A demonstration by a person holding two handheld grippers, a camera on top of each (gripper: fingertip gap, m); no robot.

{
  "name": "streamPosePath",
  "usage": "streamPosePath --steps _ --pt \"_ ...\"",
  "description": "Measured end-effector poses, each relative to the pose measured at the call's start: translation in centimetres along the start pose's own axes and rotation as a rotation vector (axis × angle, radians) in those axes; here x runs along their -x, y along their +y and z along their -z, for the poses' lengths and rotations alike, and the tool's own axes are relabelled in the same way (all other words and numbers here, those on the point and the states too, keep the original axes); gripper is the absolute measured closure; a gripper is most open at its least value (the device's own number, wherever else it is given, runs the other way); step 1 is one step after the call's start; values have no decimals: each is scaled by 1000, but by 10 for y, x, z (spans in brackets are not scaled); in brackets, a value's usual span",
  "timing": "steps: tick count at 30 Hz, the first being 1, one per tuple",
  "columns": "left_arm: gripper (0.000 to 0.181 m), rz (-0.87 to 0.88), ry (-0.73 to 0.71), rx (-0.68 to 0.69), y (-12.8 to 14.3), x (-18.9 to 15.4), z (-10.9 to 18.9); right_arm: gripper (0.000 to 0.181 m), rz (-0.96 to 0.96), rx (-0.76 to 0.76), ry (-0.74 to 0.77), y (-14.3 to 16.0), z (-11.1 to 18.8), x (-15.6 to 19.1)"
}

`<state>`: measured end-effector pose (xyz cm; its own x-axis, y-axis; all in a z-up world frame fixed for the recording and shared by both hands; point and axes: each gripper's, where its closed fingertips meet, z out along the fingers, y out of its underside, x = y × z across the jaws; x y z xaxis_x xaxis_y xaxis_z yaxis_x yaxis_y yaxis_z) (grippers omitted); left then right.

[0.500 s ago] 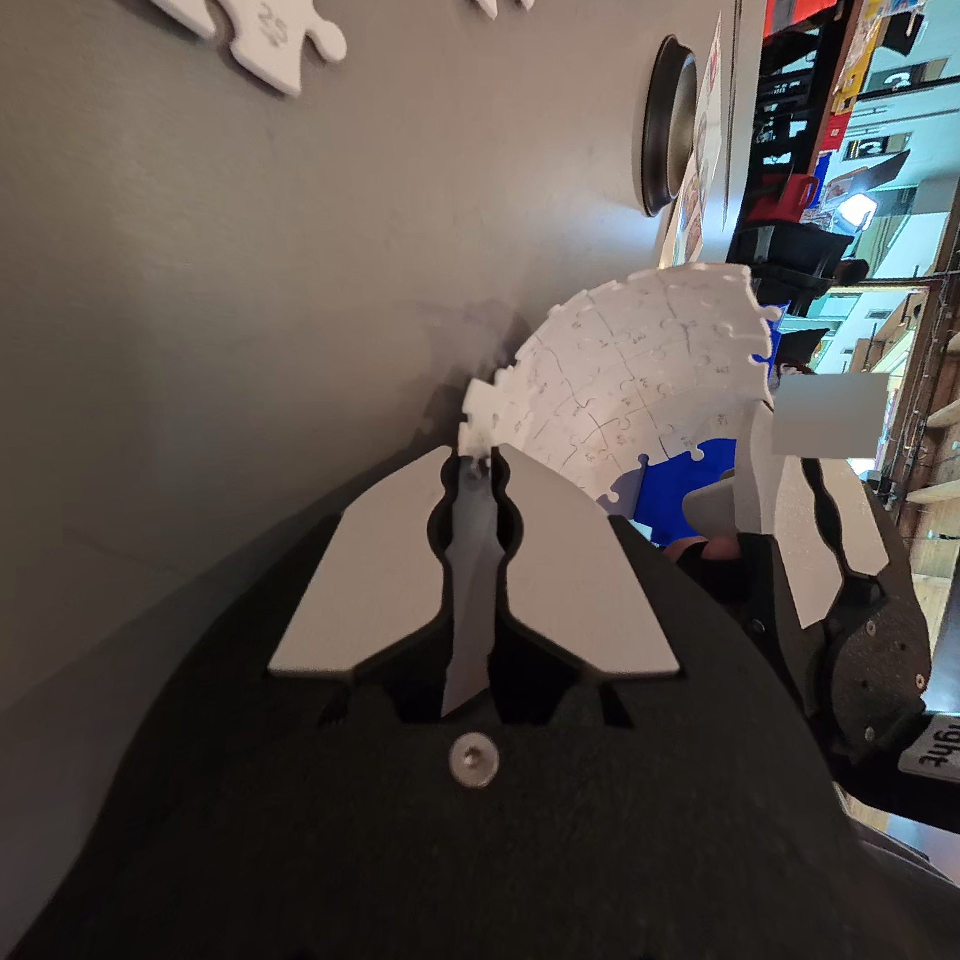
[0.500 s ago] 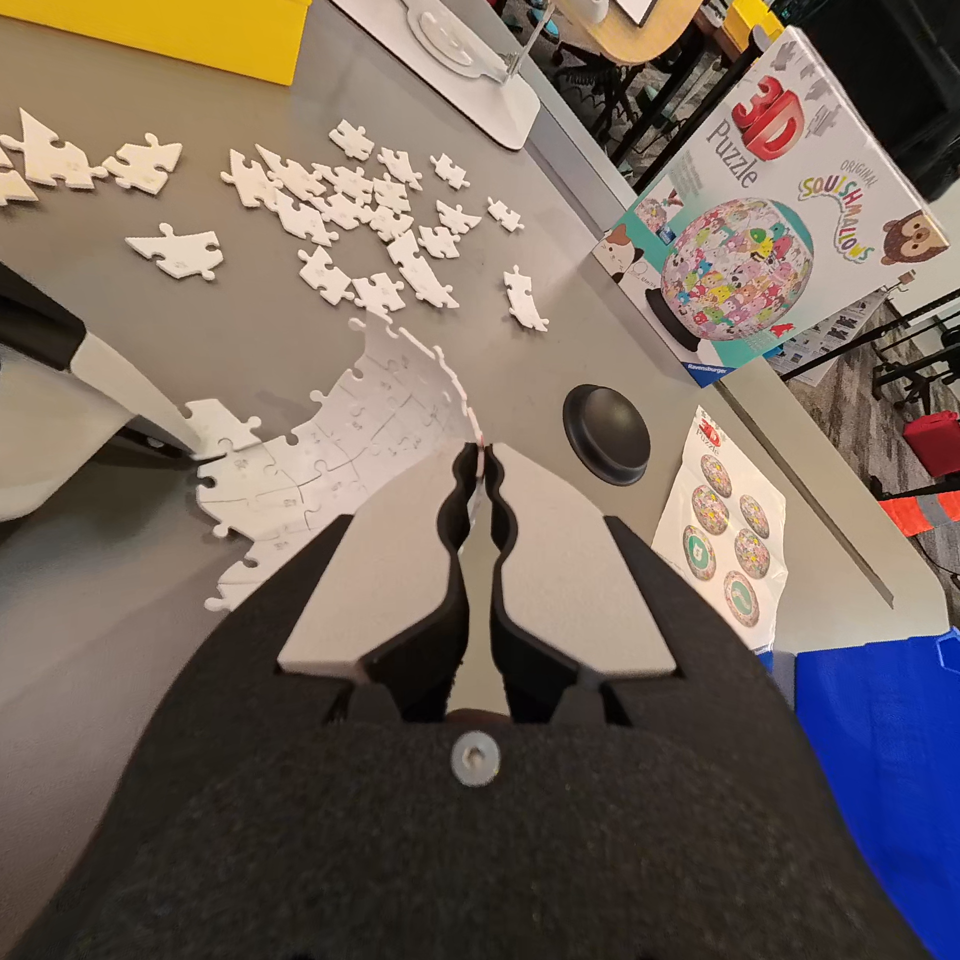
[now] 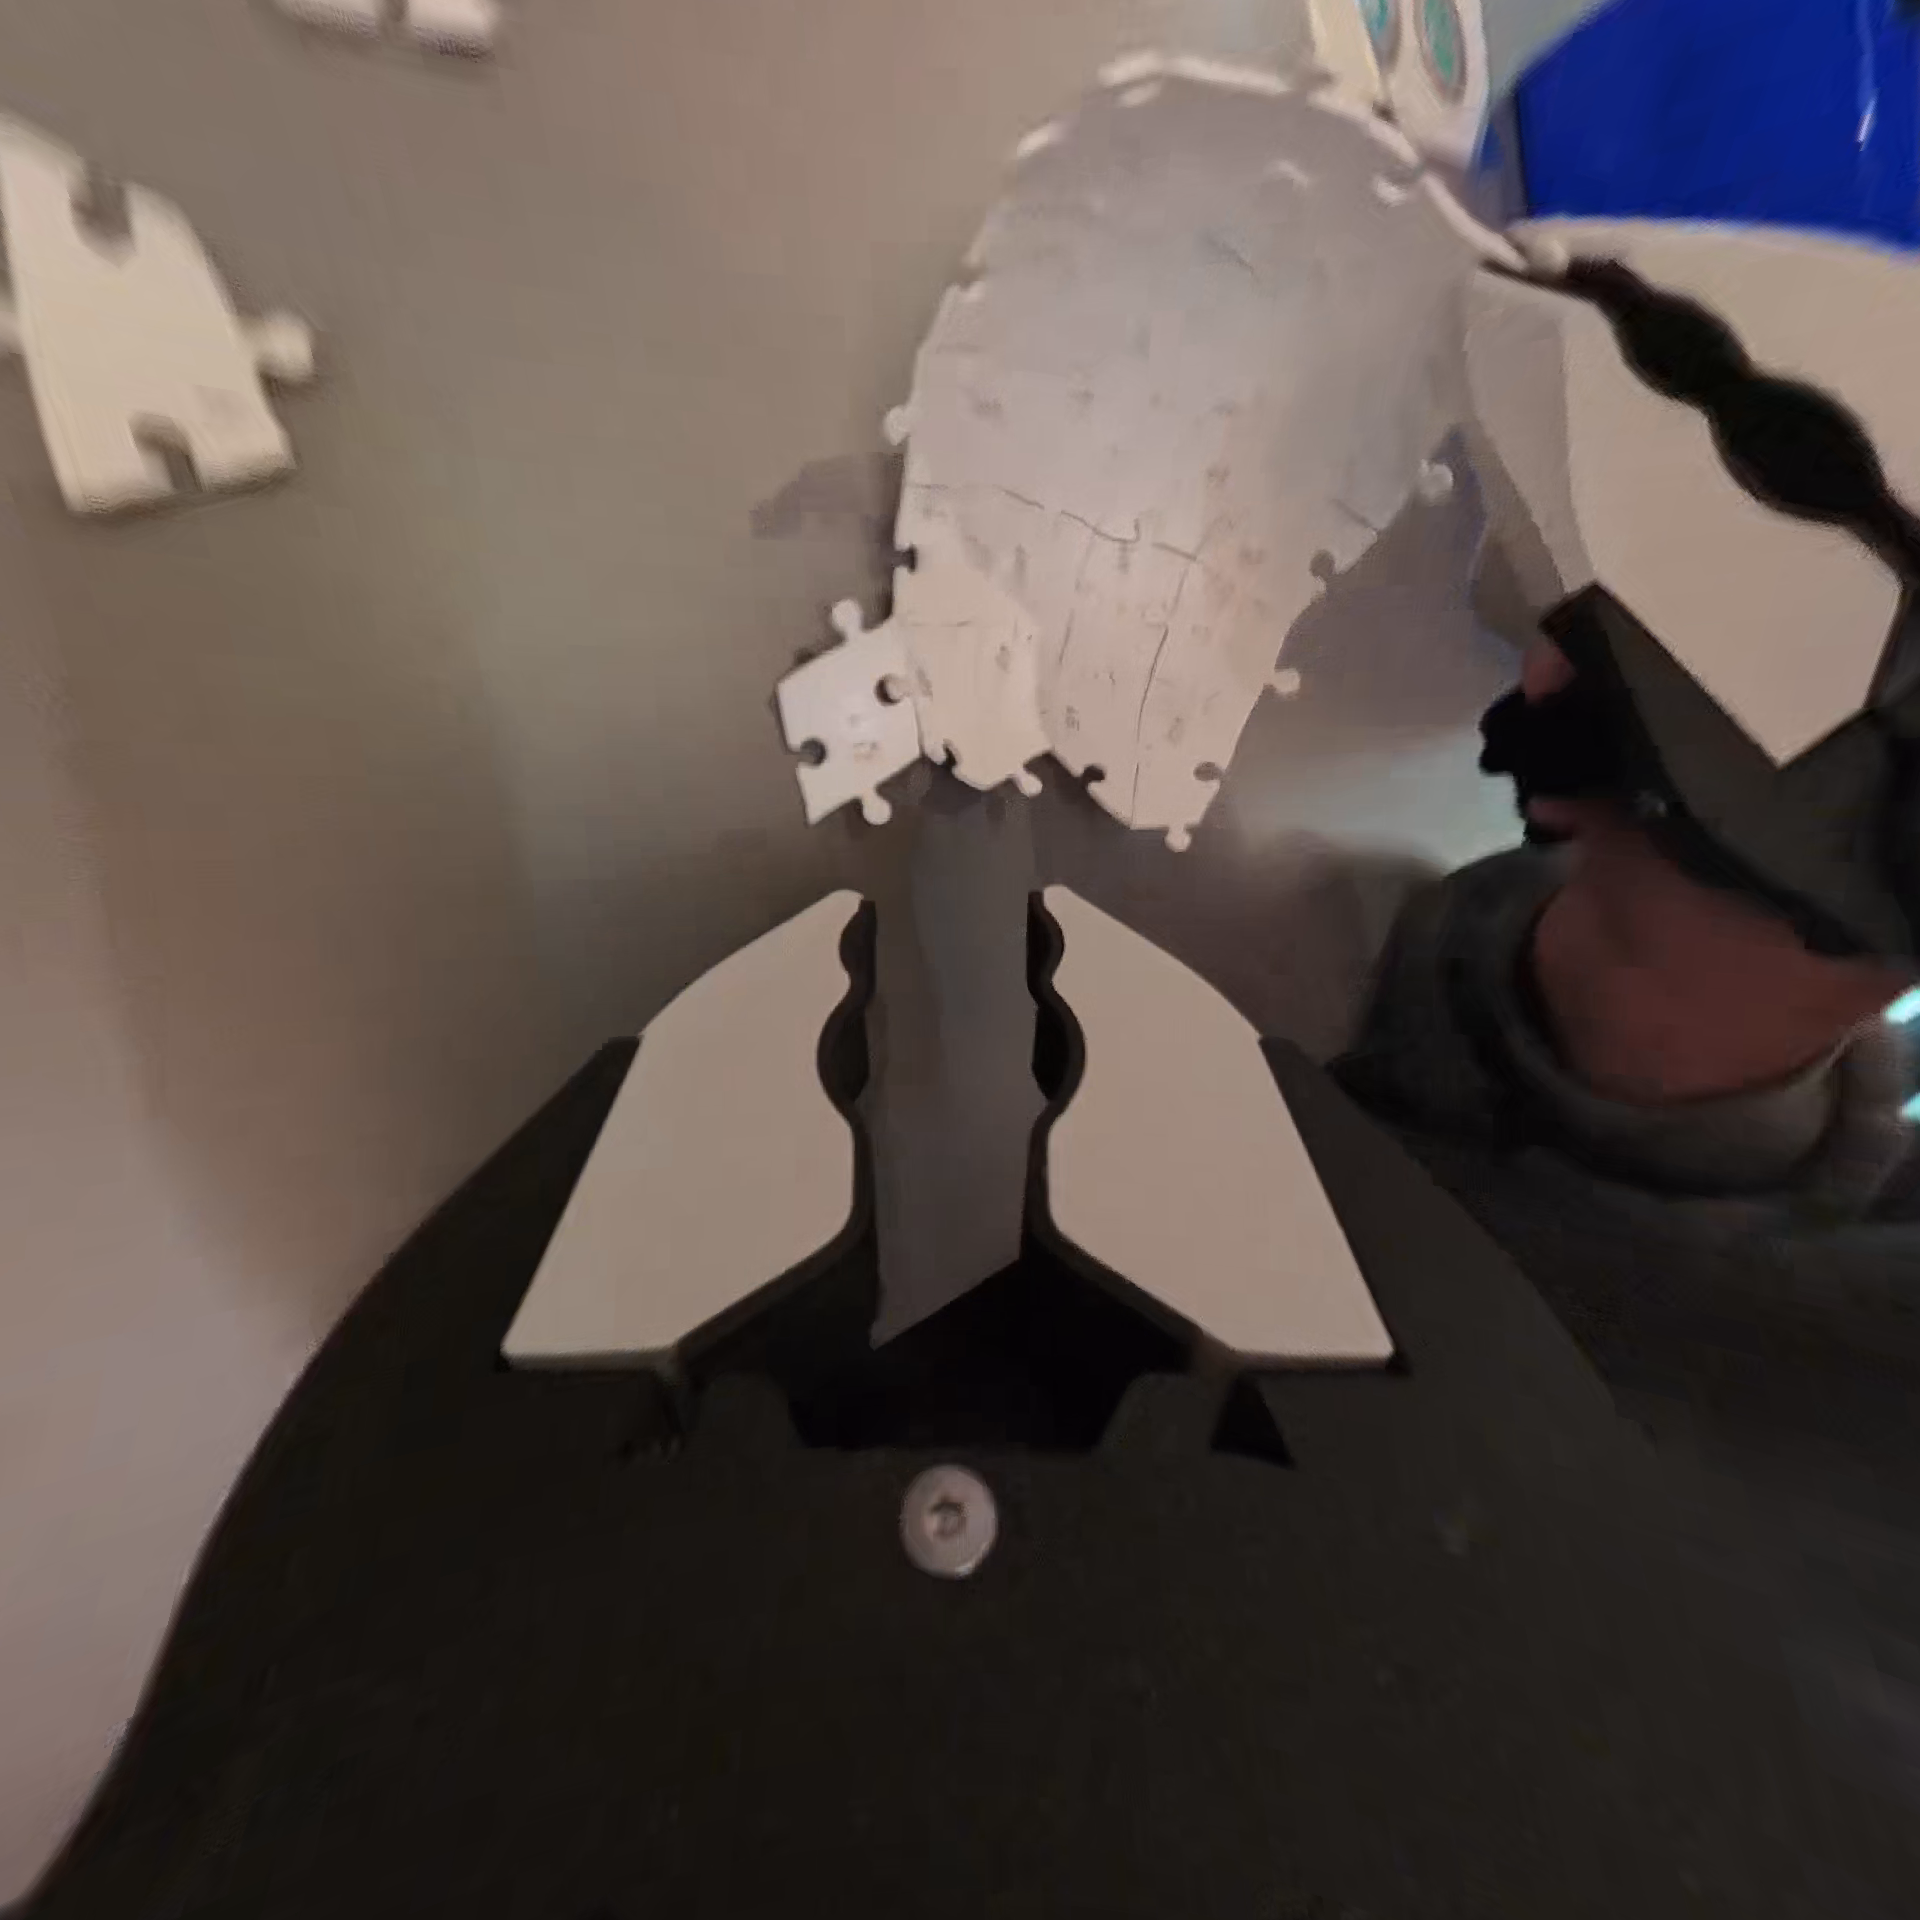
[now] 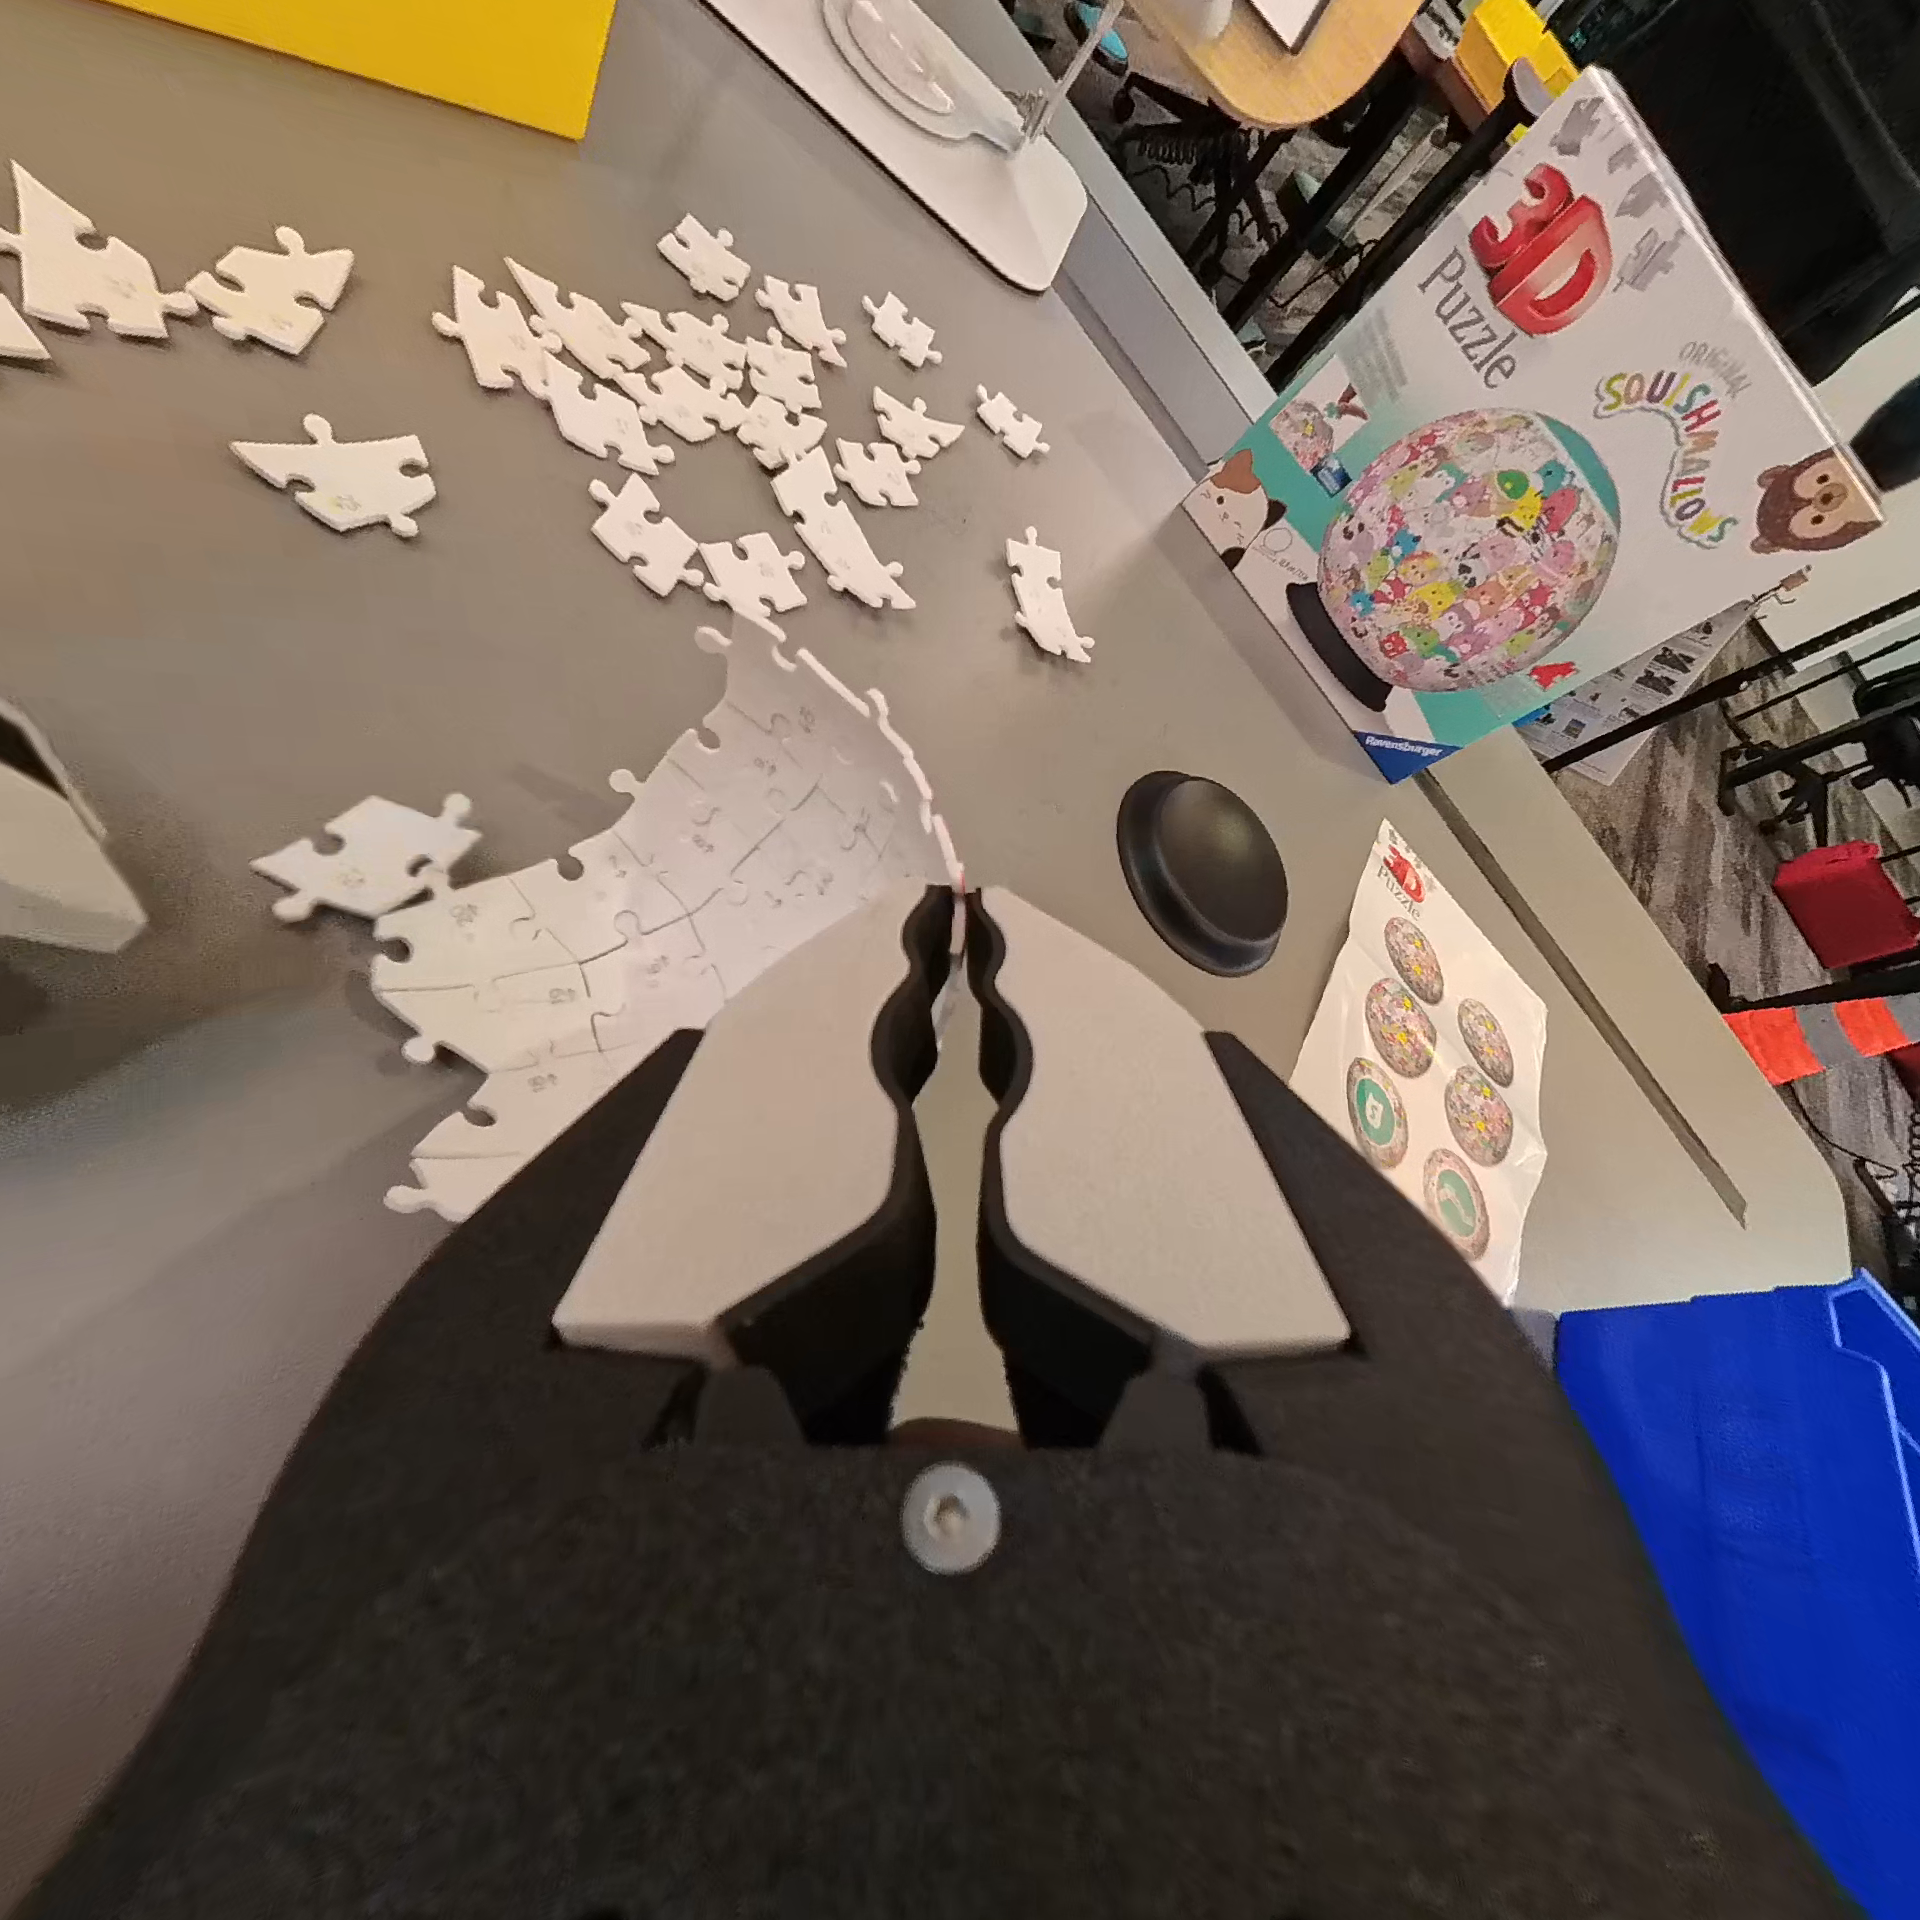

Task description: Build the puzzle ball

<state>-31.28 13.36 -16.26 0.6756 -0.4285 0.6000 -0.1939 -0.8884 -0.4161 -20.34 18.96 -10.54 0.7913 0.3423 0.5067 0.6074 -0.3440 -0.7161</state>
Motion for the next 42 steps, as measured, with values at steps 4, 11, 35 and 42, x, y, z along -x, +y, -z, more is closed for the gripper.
streamPosePath --steps 4,11,35,42 --pt "161 -303 17 42 -22 -3 5 179 35 -3 16 -3 1 2" --pt "178 -573 31 200 -26 15 -14 179 90 -19 46 -8 3 4" --pt "181 -993 87 388 -24 16 -39 179 197 -86 78 -14 5 6" --pt "170 -1113 101 367 -22 12 -26 179 246 -101 92 -15 6 7"
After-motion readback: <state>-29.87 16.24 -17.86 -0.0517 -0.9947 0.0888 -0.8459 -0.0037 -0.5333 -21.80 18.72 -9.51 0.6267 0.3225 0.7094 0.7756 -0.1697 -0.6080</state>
